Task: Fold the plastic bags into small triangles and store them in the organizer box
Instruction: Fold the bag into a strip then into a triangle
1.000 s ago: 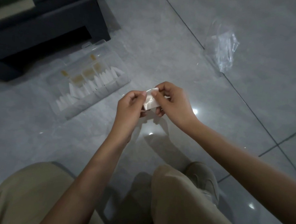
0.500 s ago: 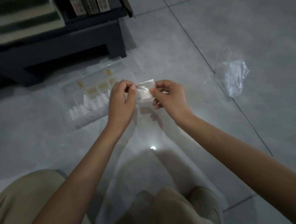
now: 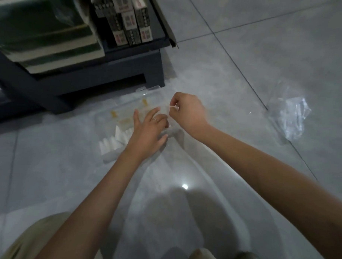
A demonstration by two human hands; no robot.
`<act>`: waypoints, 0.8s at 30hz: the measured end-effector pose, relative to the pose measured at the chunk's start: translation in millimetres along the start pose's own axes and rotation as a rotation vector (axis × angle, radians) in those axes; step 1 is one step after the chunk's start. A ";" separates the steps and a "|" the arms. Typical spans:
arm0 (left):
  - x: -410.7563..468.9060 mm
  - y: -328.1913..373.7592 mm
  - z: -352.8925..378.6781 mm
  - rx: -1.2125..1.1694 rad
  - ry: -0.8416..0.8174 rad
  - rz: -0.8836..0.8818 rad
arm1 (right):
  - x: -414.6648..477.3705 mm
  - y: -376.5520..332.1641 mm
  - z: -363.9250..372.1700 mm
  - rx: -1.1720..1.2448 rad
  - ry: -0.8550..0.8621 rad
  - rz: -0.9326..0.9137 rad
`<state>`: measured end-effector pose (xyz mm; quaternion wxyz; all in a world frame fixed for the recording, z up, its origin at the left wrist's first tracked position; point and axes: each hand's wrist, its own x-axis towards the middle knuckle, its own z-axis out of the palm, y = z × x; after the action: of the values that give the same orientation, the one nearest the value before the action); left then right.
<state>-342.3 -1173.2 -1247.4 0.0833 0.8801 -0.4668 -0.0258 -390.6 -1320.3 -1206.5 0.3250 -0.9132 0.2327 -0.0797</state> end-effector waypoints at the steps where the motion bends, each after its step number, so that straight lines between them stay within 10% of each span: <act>1: 0.1 0.6 0.0 -0.024 0.014 -0.011 | 0.4 0.2 -0.2 -0.050 0.005 -0.036; 7: 1.1 4.2 -0.4 0.012 -0.002 -0.035 | -0.7 0.0 6.0 -0.424 -0.016 -0.255; 13: 1.6 4.4 -2.3 -0.027 -0.015 -0.046 | -1.4 3.7 11.6 -0.117 0.075 -0.121; 24: -1.1 4.2 3.7 -0.173 0.137 -0.101 | -8.9 10.5 21.2 -0.342 -0.050 -0.170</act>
<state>-346.8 -1175.1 -1250.3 0.1893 0.8917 -0.4109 -0.0103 -396.0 -1311.4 -1229.5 0.1628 -0.9732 0.1567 -0.0437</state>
